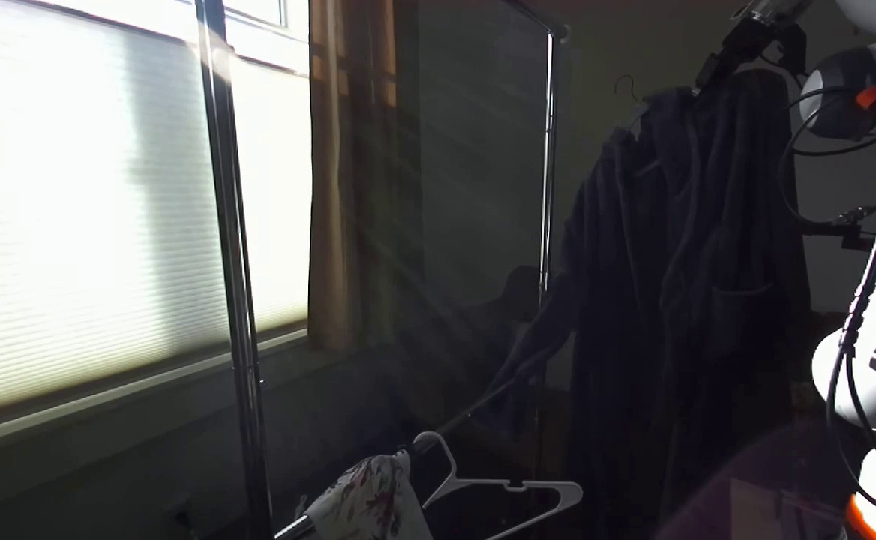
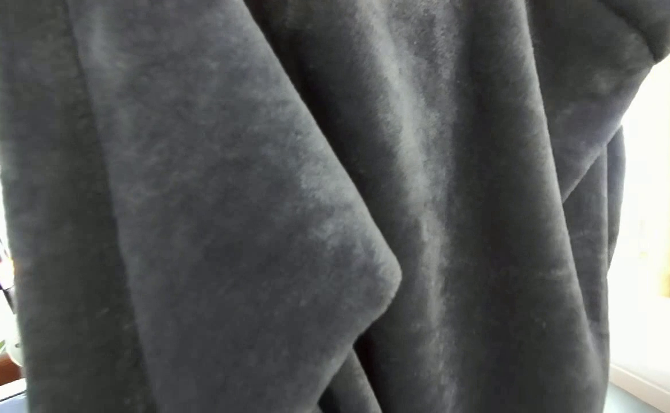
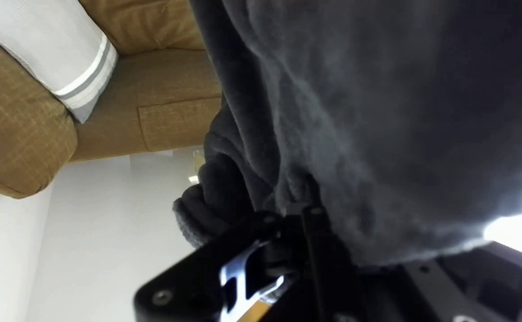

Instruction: Place the robe on the right end of the rail

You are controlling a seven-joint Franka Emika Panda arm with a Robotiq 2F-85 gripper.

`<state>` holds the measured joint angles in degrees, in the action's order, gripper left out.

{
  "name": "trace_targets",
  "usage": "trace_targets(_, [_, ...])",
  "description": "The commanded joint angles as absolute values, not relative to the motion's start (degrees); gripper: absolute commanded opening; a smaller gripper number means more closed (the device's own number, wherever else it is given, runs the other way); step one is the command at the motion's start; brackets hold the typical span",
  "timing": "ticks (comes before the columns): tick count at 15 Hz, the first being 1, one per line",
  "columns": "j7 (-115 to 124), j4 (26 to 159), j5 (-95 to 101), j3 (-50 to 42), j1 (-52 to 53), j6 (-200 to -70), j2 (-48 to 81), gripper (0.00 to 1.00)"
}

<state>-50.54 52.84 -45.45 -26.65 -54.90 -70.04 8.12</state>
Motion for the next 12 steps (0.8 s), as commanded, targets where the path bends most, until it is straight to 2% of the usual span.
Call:
trace_targets(1, [-52.0, 49.4, -50.5, -23.7, -57.5, -66.3, 6.9, 0.03])
trace_targets(8, [-52.3, 45.8, -62.1, -22.9, -58.5, -65.2, 6.0, 0.03])
trace_targets(12, [-47.3, 41.8, -65.0, -26.3, -62.5, -68.1, 8.4, 0.02])
